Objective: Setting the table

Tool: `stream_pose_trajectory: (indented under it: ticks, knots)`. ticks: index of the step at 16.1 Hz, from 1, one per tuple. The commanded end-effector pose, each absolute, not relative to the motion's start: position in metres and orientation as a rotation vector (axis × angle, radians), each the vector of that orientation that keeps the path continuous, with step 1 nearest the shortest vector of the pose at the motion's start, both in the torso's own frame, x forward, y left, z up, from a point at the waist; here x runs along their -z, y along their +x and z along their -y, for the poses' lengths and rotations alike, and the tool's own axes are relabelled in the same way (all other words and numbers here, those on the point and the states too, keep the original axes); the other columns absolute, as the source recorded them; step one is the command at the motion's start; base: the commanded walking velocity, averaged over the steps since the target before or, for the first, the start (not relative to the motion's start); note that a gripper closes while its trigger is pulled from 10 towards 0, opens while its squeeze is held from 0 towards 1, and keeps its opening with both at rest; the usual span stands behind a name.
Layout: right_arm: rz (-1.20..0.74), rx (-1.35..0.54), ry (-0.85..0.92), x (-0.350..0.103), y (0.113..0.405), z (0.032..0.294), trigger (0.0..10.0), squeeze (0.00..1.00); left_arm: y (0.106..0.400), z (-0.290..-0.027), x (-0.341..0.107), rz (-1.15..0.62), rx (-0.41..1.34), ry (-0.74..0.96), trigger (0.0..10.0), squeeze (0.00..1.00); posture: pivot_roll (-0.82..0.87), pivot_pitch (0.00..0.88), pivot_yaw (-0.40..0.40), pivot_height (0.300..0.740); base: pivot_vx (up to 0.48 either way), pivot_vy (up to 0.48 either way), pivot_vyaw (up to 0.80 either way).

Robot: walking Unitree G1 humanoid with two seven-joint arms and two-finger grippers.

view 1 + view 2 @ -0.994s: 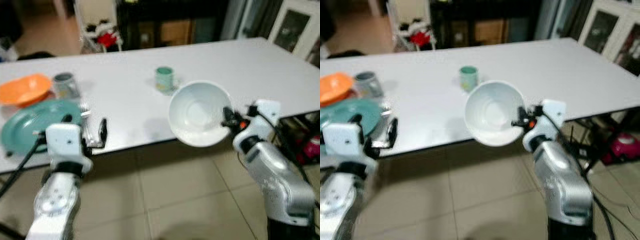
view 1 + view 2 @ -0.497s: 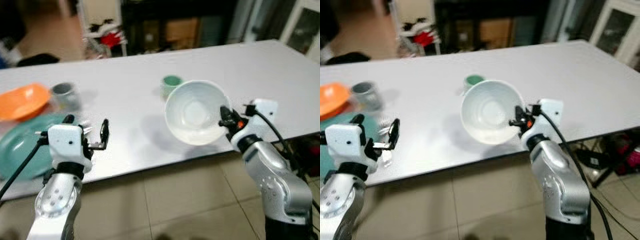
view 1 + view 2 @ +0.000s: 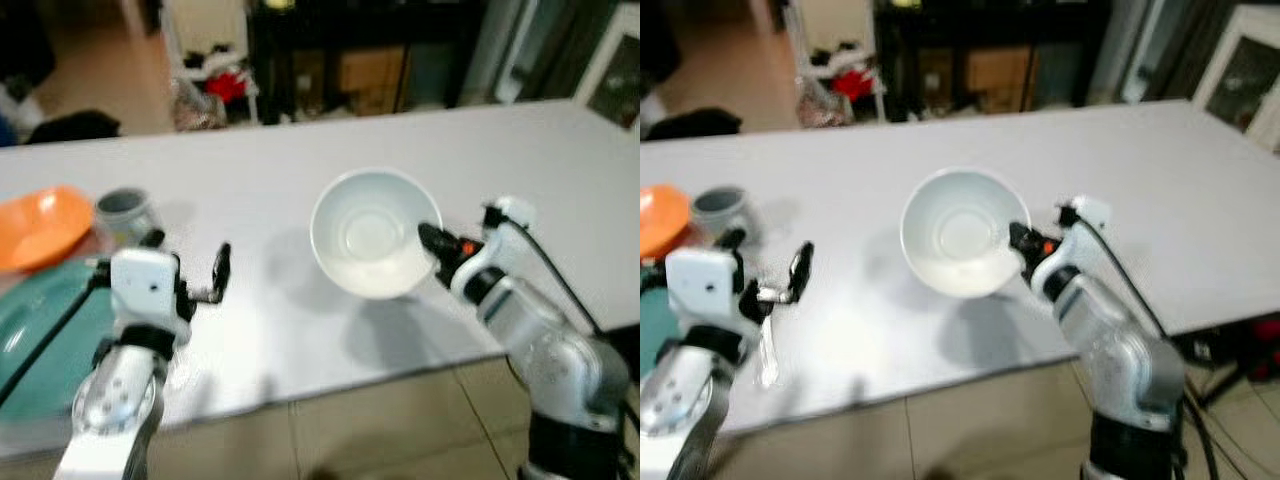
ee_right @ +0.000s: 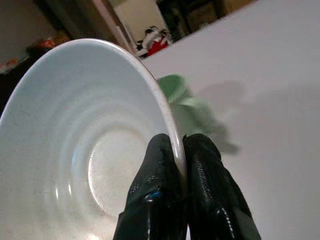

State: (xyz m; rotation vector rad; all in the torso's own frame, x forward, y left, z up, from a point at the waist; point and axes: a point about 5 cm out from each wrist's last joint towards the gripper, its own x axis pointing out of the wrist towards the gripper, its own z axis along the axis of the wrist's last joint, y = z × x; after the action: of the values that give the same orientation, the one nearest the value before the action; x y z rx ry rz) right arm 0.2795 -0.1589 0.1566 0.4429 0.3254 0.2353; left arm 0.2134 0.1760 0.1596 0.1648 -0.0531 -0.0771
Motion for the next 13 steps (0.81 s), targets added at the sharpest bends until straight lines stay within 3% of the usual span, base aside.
stream_pose_trajectory:
  ticks: [1,8,11,13]
  knots:
    - [-0.378,-0.247,0.451,-0.153,0.278,0.161,10.0,0.0,0.213,-0.171,-0.159,0.047,0.11,0.163,10.0,0.0,-0.11,0.0,0.03,0.74,0.0,0.0,0.0]
    - [-0.539,-0.283,0.502,-0.143,0.283,0.148,10.0,0.0,0.214,-0.165,-0.157,0.023,0.2,0.181,10.0,0.0,-0.12,0.0,0.04,0.74,0.0,0.0,0.0]
    - [-0.595,-0.208,0.477,-0.127,0.304,0.138,10.0,0.0,0.216,-0.166,-0.161,0.021,0.229,0.147,10.0,0.0,-0.12,0.0,0.041,0.74,0.0,0.0,0.0]
    - [-0.603,-0.208,0.535,-0.129,0.327,0.122,10.0,0.0,0.209,-0.157,-0.163,0.009,0.341,0.123,10.0,0.0,-0.11,0.0,0.036,0.74,0.0,0.0,0.0]
